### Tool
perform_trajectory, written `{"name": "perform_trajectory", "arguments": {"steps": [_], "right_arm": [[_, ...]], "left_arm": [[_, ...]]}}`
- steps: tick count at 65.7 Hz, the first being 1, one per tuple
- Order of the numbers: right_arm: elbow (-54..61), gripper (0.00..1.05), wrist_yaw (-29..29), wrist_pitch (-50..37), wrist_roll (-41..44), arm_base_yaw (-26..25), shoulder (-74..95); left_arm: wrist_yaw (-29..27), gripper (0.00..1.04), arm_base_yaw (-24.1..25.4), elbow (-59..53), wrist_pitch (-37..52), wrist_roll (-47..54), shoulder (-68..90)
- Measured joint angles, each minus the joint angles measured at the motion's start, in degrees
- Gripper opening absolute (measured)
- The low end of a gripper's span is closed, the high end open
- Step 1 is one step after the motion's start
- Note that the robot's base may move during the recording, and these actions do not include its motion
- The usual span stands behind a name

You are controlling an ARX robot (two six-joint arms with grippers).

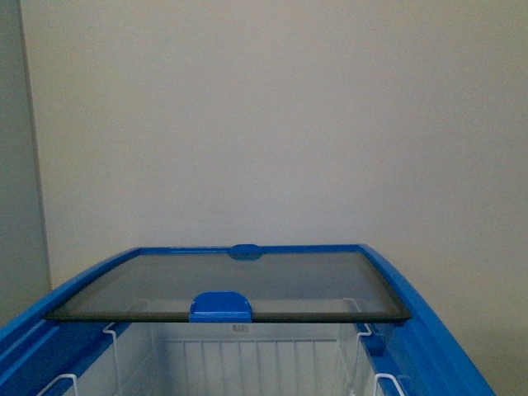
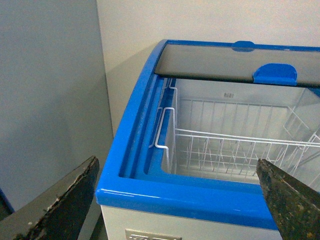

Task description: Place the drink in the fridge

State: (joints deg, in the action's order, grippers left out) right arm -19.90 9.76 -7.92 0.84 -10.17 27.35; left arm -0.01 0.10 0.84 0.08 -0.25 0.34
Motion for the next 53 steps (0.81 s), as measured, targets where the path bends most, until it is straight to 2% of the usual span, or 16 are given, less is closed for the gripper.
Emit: {"name": "perform_trajectory", "arguments": {"steps": [15,19,27,53], "right_arm": [[6.8,0.11,-3.2,-1.4,-0.1,3.2,-3.8],[8.1,0.02,-7.8,-1.5,0.0,6.6,-5.4],[10.1,0.03,-9.0,-1.8,-0.2,9.8,-7.7],[15.6,0.03,-9.7,-1.0,-0.2,10.0,-14.1]], "left_arm": [[0.0,0.97,0.0,0.0,0.0,0.0,0.0],[0.0,0.97,0.0,0.0,0.0,0.0,0.0],[0.1,0.97,0.0,0.0,0.0,0.0,0.0],[0.0,0.97,0.0,0.0,0.0,0.0,0.0]]}}
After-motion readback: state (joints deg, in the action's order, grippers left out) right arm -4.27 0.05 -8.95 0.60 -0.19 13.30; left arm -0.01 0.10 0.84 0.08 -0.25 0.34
